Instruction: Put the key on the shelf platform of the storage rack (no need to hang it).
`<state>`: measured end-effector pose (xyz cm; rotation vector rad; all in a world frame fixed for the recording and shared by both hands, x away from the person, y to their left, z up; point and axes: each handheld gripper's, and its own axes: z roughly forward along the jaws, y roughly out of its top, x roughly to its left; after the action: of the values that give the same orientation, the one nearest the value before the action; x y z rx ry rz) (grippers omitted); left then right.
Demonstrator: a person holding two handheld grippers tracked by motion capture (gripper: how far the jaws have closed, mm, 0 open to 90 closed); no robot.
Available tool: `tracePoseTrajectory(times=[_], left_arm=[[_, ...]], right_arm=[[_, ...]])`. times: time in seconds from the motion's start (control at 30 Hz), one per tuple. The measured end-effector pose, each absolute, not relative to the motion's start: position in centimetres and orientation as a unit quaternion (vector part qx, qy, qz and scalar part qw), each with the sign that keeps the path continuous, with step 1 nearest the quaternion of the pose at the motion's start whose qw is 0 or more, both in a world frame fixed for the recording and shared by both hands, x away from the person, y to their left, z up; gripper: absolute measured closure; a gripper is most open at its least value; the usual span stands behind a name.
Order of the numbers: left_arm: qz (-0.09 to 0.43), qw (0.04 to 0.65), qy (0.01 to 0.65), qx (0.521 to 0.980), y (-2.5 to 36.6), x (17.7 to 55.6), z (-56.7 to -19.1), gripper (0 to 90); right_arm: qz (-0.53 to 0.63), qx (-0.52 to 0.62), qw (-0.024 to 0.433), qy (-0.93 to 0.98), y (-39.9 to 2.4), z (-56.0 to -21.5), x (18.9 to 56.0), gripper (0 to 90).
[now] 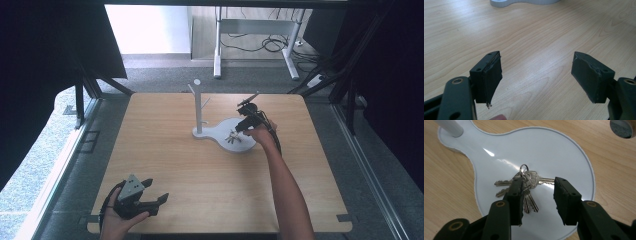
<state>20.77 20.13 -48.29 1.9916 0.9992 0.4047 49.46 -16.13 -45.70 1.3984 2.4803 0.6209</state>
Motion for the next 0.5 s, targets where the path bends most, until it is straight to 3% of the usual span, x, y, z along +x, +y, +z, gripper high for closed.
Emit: tracePoseTrajectory(times=[0.17,0.5], left_arm=[[0.162,0.423,0.397,0.798,19.9,20.8,-48.4,24.7],[0.162,0.421,0.391,0.802,19.4,20.7,-48.4,24.7]], right_arm=[[0.246,0.450,0.118,0.850,-16.8,-44.5,47.9,50.1],[0.295,0.421,0.092,0.853,-18.5,-43.9,44.4,48.9]])
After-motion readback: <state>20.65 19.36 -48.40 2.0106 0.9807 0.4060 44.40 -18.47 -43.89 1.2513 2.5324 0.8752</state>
